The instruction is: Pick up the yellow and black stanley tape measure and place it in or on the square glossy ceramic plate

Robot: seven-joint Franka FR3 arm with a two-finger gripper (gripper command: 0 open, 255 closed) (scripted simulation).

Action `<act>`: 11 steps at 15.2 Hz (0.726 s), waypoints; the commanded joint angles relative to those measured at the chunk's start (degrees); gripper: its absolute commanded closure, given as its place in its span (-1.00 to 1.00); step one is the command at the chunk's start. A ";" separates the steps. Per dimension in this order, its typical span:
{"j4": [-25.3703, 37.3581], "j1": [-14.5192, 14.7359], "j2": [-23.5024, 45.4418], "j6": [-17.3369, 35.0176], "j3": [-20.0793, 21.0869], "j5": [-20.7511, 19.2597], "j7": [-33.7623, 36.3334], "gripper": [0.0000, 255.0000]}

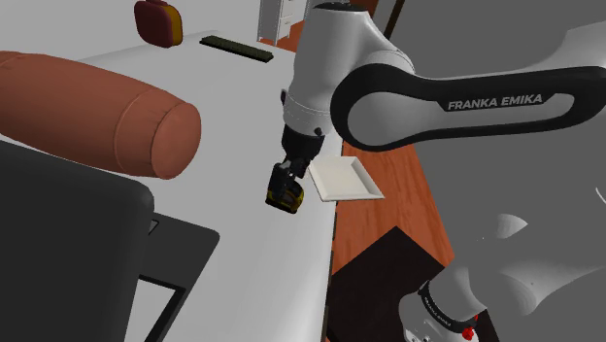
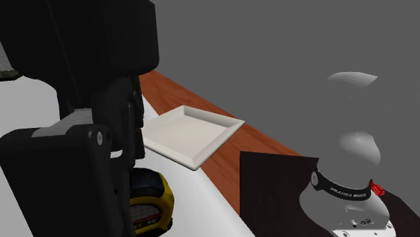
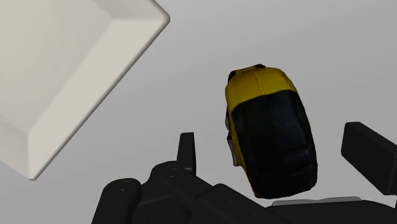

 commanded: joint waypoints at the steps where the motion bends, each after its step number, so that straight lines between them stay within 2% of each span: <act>1: -1.60 0.02 0.38 1.99 0.21 -0.06 0.13 -1.00; 9: -1.60 0.02 0.39 1.98 0.21 -0.06 0.13 -1.00; 10: -1.60 0.02 0.39 1.98 0.21 -0.06 0.13 1.00; 11: -1.60 0.02 0.39 1.98 0.21 -0.06 0.13 1.00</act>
